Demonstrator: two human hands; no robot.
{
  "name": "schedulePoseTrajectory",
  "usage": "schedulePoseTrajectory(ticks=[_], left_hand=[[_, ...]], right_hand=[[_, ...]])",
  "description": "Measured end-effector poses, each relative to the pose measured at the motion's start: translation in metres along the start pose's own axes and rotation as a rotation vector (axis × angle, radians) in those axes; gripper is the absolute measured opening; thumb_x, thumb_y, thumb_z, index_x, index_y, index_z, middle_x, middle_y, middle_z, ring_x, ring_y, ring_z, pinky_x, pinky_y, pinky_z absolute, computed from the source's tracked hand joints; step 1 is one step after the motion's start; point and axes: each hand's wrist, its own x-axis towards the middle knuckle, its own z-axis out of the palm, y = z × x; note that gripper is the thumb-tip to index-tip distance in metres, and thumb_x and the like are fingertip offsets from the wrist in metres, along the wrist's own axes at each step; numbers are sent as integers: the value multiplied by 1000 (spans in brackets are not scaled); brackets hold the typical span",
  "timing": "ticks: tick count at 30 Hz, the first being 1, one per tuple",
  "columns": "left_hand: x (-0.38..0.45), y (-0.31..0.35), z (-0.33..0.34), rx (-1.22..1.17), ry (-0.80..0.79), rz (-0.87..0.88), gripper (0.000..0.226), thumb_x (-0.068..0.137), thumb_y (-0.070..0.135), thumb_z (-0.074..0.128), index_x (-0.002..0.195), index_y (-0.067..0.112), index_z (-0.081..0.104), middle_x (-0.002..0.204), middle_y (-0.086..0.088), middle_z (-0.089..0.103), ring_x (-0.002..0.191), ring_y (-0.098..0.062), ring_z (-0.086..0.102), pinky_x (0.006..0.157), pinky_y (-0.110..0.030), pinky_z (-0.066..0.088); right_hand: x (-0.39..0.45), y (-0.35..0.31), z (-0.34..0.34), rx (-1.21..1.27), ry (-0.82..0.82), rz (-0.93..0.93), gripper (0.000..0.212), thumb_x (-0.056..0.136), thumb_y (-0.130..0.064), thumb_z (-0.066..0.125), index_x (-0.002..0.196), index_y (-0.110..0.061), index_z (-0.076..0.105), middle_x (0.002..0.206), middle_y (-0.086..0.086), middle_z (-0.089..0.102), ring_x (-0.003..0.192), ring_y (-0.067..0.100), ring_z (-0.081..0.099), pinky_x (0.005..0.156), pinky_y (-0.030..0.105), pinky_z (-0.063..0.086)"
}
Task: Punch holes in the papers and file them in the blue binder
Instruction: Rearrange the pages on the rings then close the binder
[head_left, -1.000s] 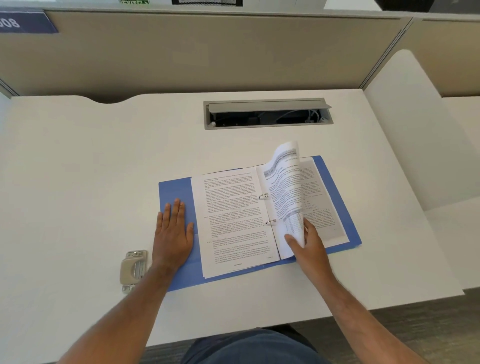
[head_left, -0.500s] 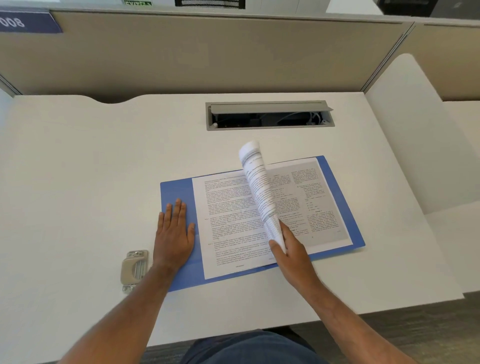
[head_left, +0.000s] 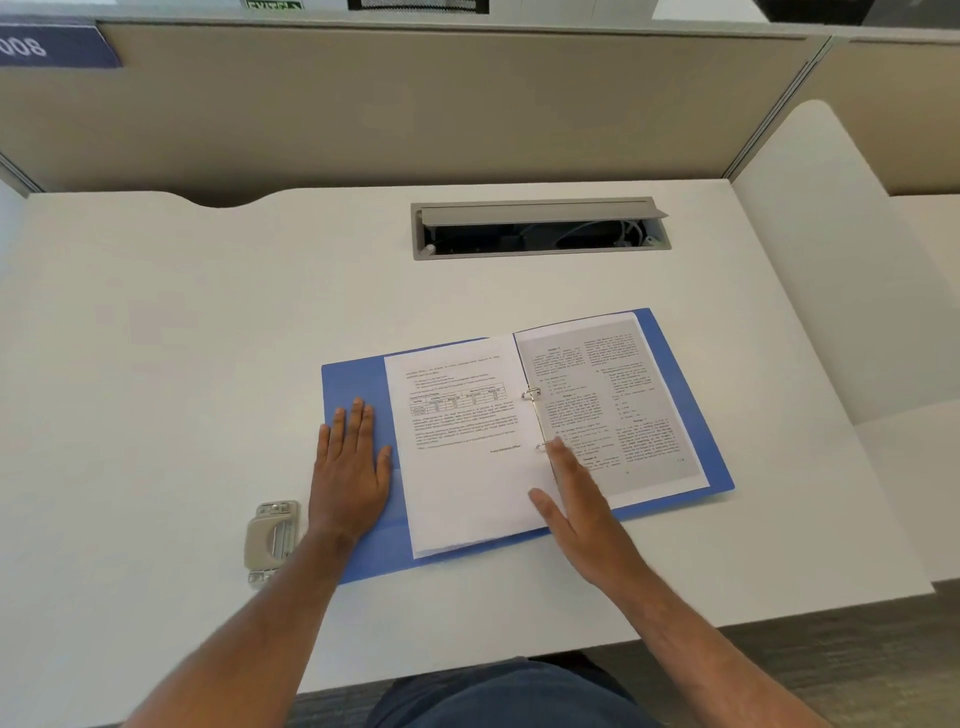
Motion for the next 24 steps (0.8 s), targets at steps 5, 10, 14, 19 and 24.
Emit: schedulePoseTrajectory(ticks=[5,10,14,19,24], left_hand=[[0,-1,0,-5,2,5,70,106,44,29,166,8,24,175,-6,20,162,-27,15,131,-50,15],[0,0,0,-10,1,3,70,106,44,29,166,8,24,174,-6,20,162,-27,15,131,-50,14],[0,0,0,-1,-3,2,70,106,45,28,166,9,22,175,-5,19,163,-26,13,132,-49,14],[0,-1,1,0,-1,-2,70,106,45,28,166,9,23,175,-5,19,163,-26,13,132,-49,13],[0,-2,2,-2,-4,-4,70,107,45,30,166,9,22,175,-5,19,163,-26,12,131,-50,15]], right_hand=[[0,42,-16,-121,254,164,85,98,-65,38,168,-26,10,178,-1,9,163,27,17,126,52,34],[4,90,-32,-335,346,363,98,99,-62,43,168,-8,0,177,17,-2,163,40,10,131,55,19],[8,105,-31,-321,259,441,99,104,-57,48,167,-6,-8,177,20,-3,164,39,2,133,53,8],[12,100,-27,-285,210,461,93,108,-49,46,166,-4,-11,176,24,-5,164,42,-2,133,52,4],[11,90,-30,-213,221,441,94,108,-43,52,167,-9,-13,177,18,-11,163,42,-4,133,52,6]])
